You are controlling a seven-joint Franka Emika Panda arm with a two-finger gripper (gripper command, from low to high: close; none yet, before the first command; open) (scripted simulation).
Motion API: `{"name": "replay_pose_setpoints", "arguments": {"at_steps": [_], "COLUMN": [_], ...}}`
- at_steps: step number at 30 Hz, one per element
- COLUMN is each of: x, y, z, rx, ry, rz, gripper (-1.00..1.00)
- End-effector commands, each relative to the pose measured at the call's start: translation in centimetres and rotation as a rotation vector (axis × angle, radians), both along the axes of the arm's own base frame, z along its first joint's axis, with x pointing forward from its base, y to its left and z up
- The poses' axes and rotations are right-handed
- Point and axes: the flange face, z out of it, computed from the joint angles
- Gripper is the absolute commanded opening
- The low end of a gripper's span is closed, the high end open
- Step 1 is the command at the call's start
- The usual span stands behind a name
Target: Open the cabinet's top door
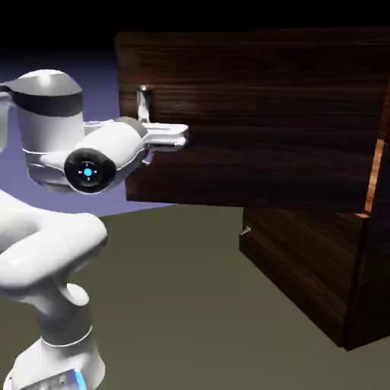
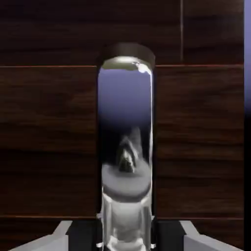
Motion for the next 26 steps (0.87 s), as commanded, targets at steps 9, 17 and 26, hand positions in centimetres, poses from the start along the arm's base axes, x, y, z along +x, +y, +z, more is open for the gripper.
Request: {"name": "replay_pose_setpoints", "arguments": {"at_steps": [9, 17, 26], "x": [-1.0, -0.7, 0.7], "y": [-7.9, -15.5, -22.7], "z": [0.0, 0.0, 0.0], "rx": [0.0, 0.0, 0.0], "ry": [0.0, 0.0, 0.0], "rz": [0.164, 0.318, 0.467], "gripper": [-1.0, -1.0, -1.0]}}
